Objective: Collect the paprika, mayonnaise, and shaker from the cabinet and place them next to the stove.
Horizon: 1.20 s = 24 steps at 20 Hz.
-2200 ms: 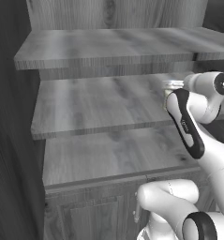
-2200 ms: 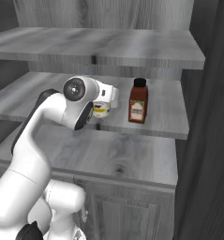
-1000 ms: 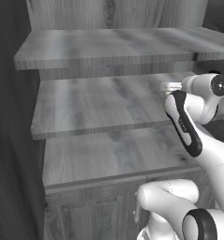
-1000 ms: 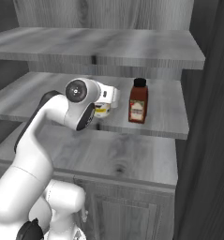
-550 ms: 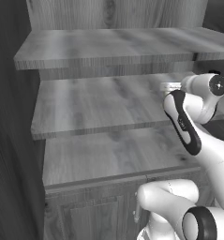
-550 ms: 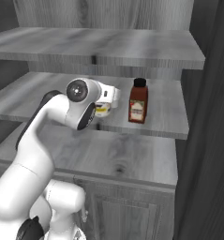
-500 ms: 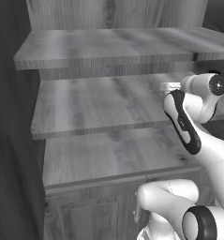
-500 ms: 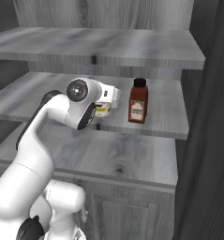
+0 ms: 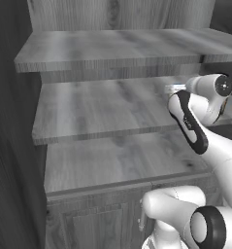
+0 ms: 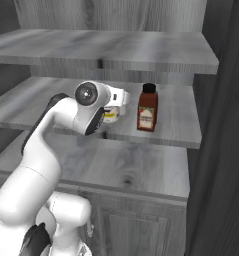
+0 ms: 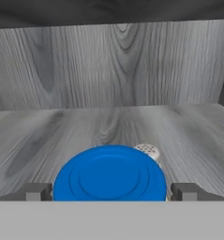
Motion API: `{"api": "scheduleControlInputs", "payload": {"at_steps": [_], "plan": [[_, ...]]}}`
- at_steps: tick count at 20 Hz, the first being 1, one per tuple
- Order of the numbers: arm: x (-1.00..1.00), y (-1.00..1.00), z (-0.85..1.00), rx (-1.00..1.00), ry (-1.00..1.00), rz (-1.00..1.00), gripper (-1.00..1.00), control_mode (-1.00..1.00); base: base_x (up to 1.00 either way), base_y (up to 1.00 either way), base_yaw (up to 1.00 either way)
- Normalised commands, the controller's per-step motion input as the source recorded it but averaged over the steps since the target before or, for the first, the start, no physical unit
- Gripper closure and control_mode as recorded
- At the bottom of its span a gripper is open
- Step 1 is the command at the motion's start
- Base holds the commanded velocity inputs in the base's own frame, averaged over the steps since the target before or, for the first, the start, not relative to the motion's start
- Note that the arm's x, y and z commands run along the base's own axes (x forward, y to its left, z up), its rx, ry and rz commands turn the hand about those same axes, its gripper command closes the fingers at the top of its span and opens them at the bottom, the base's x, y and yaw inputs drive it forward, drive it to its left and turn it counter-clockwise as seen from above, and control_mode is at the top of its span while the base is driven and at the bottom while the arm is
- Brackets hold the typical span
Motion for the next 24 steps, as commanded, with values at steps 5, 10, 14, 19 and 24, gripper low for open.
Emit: {"api": "scheduleControlInputs", "payload": {"at_steps": [5, 10, 14, 19, 24], "plan": [[0.0, -0.01, -0.11, -0.01, 0.0, 0.05, -1.0, -1.0, 0.0, 0.0, 0.0], [0.01, 0.0, -0.11, 0.0, 0.0, 0.05, -1.0, -1.0, 0.0, 0.0, 0.0], [0.0, 0.0, -0.17, -0.02, 0.01, 0.04, 1.0, -1.0, 0.0, 0.0, 0.0], [0.0, -0.01, -0.13, 0.0, 0.0, 0.03, 1.0, -1.0, 0.0, 0.0, 0.0], [0.0, 0.0, -0.06, 0.0, 0.0, 0.03, 1.0, -1.0, 0.0, 0.0, 0.0]]}}
